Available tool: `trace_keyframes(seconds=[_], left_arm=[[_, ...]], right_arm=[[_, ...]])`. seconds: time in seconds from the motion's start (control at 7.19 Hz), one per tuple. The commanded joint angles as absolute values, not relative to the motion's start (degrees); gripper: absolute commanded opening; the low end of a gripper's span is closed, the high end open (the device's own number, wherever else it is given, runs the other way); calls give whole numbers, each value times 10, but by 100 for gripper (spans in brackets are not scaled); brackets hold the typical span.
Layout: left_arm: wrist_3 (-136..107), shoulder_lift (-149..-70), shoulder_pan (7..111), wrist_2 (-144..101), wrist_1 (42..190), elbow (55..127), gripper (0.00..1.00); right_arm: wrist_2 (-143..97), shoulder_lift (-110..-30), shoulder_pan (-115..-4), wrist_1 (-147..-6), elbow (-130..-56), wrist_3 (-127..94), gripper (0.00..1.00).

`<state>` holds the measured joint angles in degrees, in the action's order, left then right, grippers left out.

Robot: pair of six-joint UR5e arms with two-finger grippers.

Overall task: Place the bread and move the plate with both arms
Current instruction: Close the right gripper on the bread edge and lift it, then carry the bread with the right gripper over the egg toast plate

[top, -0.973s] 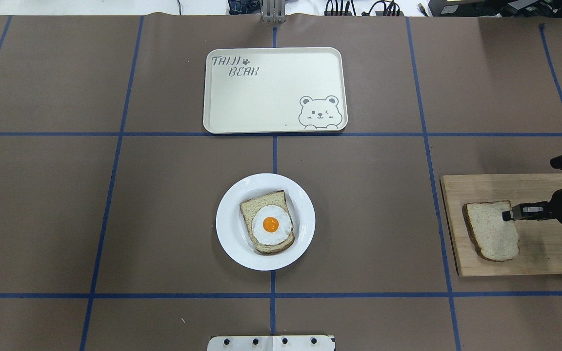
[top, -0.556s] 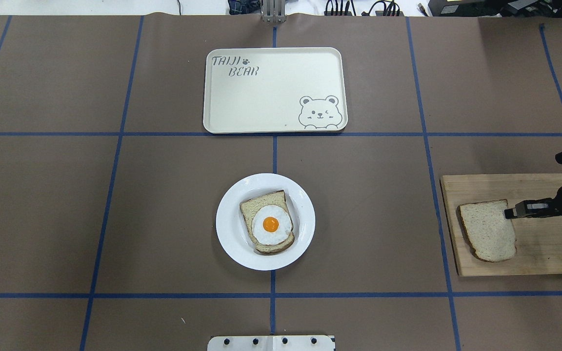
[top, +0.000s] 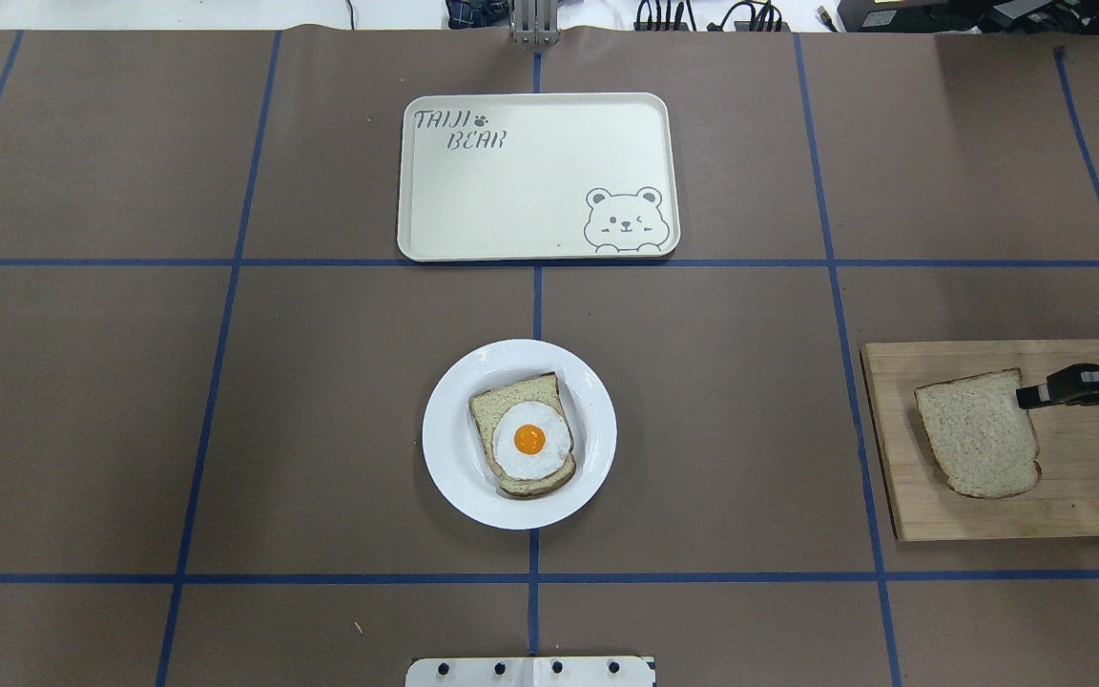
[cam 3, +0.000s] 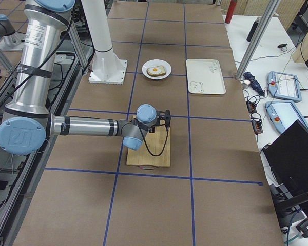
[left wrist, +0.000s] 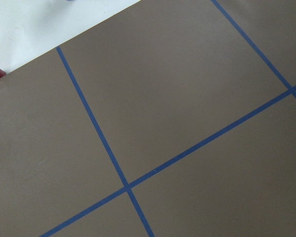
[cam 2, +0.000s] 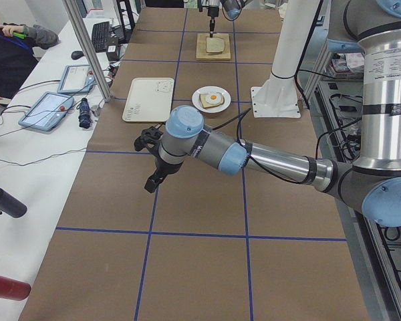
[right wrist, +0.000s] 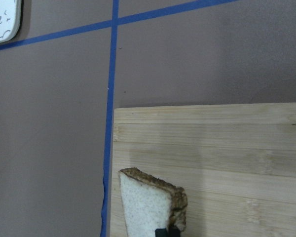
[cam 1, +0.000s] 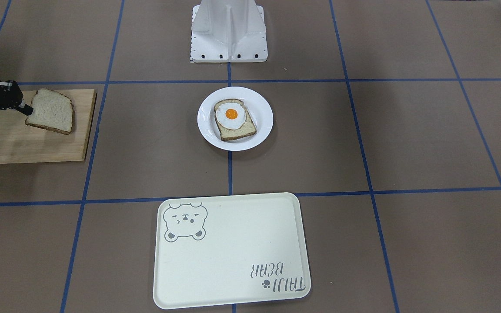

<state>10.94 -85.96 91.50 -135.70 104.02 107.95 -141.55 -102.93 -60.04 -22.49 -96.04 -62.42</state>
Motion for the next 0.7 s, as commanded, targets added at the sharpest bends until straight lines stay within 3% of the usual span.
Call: trace_keyframes(seconds=[0.0, 0.56], left_arm=[[104, -860, 915, -1357, 1046, 1079, 99], [85, -860, 915, -1357, 1047, 1079, 99]], right_arm=[[-1451, -992, -626, -225, -958, -628, 0], [-1448, -827, -615, -238, -958, -639, 0]])
